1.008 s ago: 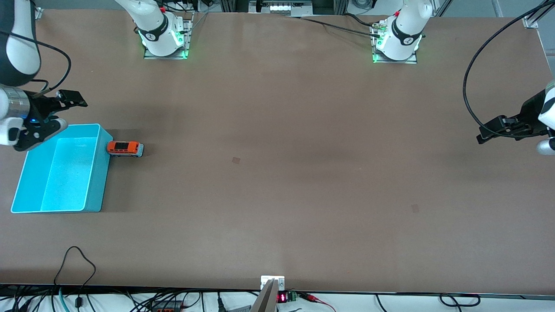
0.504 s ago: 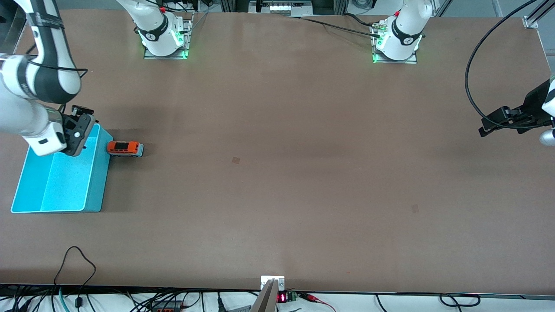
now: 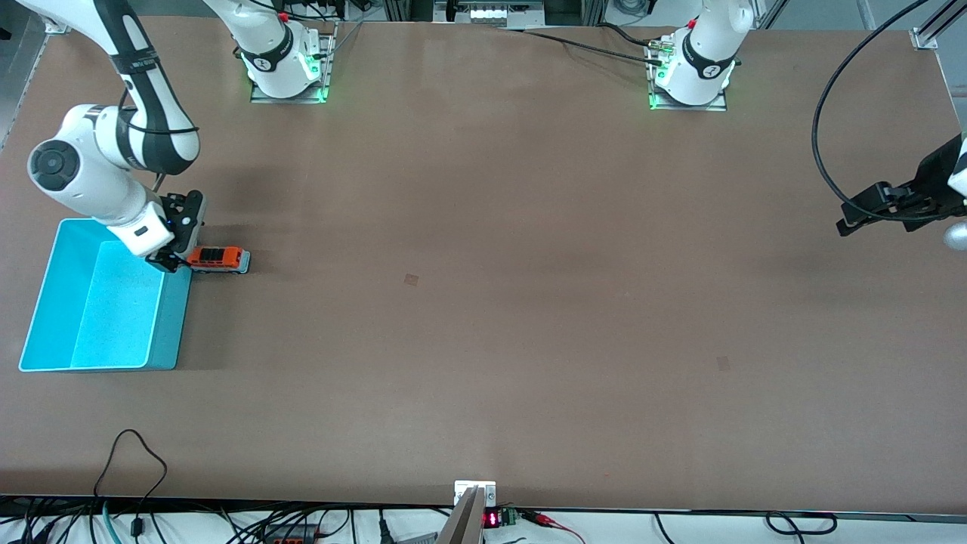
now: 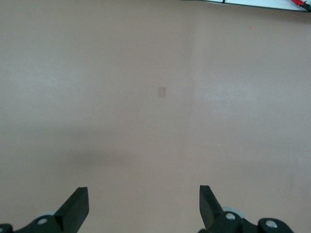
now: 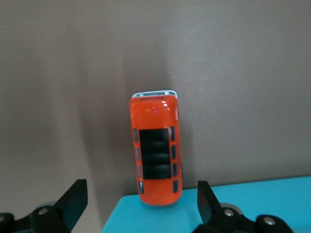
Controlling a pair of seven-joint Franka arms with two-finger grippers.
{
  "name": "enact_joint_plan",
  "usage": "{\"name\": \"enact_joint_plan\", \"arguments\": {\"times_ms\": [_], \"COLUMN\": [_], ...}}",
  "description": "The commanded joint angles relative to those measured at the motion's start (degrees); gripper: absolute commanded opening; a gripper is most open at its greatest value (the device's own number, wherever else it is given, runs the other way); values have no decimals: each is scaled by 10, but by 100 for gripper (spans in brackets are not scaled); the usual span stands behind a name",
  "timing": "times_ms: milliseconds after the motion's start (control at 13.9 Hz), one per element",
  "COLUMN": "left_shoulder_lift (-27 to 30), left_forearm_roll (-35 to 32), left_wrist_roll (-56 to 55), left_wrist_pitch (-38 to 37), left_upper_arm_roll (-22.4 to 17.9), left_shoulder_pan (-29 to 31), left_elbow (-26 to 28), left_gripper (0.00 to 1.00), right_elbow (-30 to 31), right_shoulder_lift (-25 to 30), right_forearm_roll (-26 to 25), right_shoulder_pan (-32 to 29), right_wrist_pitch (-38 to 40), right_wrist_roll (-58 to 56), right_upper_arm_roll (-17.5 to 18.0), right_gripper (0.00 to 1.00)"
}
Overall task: Wind up bus and store in blue box
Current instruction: 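Lower the right gripper and grasp the orange bus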
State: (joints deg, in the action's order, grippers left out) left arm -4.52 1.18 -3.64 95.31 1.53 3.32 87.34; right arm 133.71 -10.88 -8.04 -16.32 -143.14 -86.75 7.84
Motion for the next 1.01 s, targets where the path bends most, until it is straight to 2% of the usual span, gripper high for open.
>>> {"name": "enact_joint_plan", "arguments": {"times_ms": [0,792,864,936], "left_shoulder_lift": [15,13,13,13], "left_forearm_roll": [2,5,4,3], "left_wrist_roll": [14,10,10,14], "left_wrist_pitch": [-24,-41,-41,-40], "left_upper_arm_roll": [-4,-4,-4,-5], "left_shoulder_pan": [-4,-11,-10,-10], "left_elbow": [6,11,11,10], "left_gripper": [100,100,100,100], "right_elbow": [12,10,9,9], "right_shoulder_lift": [-4,-78,-83,-85], "right_forearm_roll": [-8,-7,-7,-7], "right_shoulder_pan": [-14,-13,-13,-13], "right_wrist_pitch": [-32,-129,-130,-131], "right_wrist_roll": [-23,-21,-19,-18], "right_upper_arm_roll": [13,16,16,17], "right_gripper": [100,100,94,81]}}
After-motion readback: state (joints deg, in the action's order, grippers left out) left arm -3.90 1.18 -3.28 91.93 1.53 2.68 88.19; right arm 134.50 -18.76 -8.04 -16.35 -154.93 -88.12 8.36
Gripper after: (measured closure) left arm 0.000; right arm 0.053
